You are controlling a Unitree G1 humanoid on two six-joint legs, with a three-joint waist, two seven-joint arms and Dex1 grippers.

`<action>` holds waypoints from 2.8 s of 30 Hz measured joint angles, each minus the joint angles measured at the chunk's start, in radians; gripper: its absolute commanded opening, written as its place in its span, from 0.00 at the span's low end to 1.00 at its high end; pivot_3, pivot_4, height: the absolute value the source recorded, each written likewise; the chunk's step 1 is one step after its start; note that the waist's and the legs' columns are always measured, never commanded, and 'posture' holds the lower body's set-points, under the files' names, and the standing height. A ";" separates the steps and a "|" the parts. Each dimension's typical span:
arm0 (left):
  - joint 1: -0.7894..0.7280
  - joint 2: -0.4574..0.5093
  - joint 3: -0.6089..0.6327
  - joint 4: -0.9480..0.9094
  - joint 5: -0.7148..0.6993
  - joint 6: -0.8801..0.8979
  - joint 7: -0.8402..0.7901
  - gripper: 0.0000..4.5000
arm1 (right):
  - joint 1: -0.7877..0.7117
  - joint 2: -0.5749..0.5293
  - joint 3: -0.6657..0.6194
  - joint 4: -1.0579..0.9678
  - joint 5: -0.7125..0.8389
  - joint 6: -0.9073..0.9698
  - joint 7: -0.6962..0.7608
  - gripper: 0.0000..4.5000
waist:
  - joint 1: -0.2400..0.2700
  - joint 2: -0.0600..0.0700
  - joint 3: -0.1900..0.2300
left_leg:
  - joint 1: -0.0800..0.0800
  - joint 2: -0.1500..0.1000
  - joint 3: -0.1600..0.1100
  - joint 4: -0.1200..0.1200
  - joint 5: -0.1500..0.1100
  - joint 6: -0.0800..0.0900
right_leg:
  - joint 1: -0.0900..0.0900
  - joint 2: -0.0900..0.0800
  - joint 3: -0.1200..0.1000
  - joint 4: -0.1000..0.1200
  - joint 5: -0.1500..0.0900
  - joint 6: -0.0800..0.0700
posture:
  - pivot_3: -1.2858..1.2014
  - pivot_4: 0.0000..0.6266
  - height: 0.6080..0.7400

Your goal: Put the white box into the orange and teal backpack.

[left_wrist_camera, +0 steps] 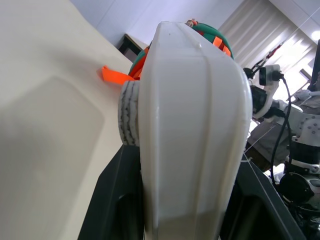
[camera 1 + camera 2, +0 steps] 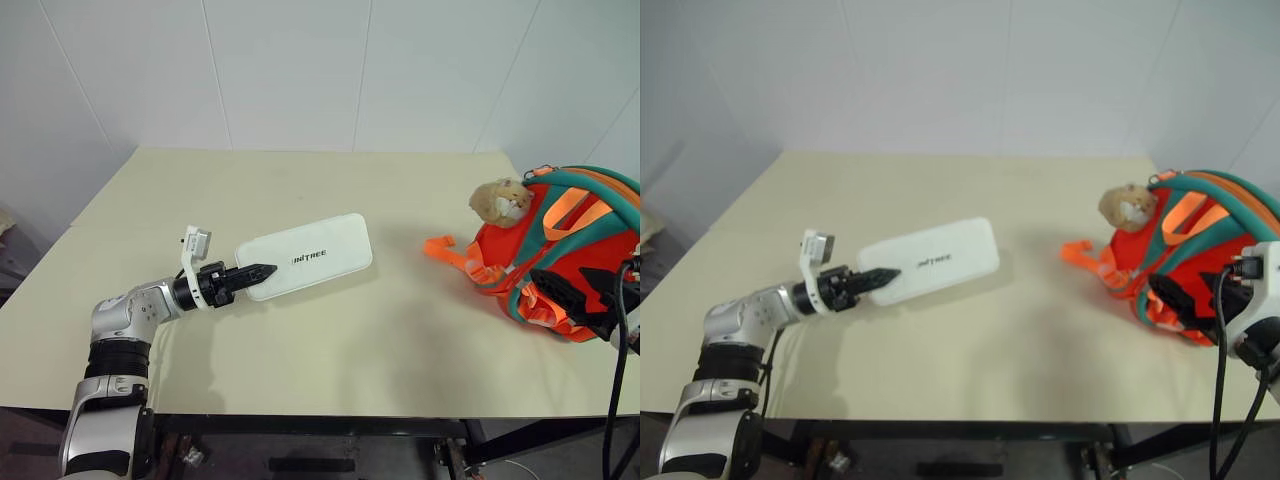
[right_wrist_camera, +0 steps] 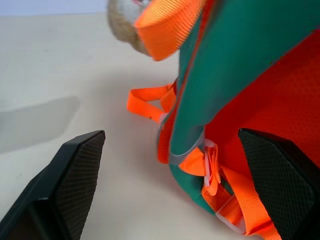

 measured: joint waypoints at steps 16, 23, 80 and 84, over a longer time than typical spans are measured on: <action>0.049 0.013 0.041 -0.089 -0.049 0.049 0.050 0.29 | -0.266 -0.004 0.283 0.542 -0.129 -0.374 0.018 0.96 | -0.002 0.000 0.000 | 0.000 0.000 0.002 0.000 0.000 0.001 | 0.000 0.000 0.001 0.000 0.001 0.001 | 0.52 0.24 1.00; 0.062 0.041 0.048 -0.092 -0.058 0.044 0.064 0.29 | -0.318 0.052 0.328 0.609 -0.117 -0.501 0.066 0.47 | -0.009 0.000 0.000 | 0.000 0.000 0.002 0.000 0.000 0.000 | -0.001 0.000 0.002 0.000 0.001 0.002 | 0.52 0.24 1.00; 0.248 0.258 0.277 -0.372 -0.336 0.058 0.092 0.29 | -0.518 -0.154 0.895 0.600 0.181 -0.111 0.975 0.01 | -0.022 -0.002 0.001 | -0.001 0.001 0.008 0.001 -0.004 0.002 | -0.005 0.000 0.006 0.000 0.000 0.000 | 0.52 0.24 1.00; 0.204 0.272 0.311 -0.412 -0.417 0.092 0.100 0.29 | -0.516 -0.138 0.896 0.588 0.165 -0.117 0.975 0.01 | -0.024 -0.002 0.001 | 0.000 0.001 0.009 0.001 -0.004 0.002 | -0.005 0.001 0.008 0.000 0.000 0.001 | 0.52 0.24 1.00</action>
